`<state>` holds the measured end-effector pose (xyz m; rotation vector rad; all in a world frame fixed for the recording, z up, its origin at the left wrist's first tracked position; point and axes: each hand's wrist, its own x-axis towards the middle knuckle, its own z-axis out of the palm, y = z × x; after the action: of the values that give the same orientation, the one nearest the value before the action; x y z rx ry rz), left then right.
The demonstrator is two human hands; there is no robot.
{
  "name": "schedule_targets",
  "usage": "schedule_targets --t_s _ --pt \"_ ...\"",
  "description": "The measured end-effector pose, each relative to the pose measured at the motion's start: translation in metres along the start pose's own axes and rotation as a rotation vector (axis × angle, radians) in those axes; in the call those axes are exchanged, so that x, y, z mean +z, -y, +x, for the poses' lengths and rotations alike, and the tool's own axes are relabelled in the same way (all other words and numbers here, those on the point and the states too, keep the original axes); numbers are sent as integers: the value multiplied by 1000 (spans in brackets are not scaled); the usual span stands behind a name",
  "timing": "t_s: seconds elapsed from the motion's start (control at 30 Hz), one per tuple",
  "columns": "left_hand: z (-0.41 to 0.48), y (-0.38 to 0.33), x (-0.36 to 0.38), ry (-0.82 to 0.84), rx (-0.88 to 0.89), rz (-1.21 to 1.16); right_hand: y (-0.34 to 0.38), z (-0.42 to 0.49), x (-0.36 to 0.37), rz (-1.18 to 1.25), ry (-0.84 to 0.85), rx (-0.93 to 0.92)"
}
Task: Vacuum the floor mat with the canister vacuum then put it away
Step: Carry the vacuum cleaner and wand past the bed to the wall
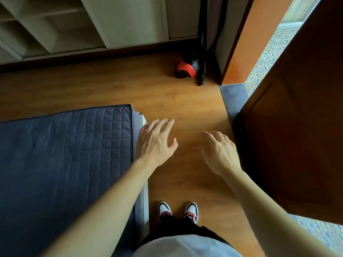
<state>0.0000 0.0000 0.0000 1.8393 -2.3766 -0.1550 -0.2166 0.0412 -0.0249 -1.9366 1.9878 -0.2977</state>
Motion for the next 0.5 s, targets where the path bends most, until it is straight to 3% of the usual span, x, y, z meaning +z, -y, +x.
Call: schedule_targets --t_s 0.5 --pt "51 2 -2 -4 -3 -3 -3 53 -9 -12 -21 -2"
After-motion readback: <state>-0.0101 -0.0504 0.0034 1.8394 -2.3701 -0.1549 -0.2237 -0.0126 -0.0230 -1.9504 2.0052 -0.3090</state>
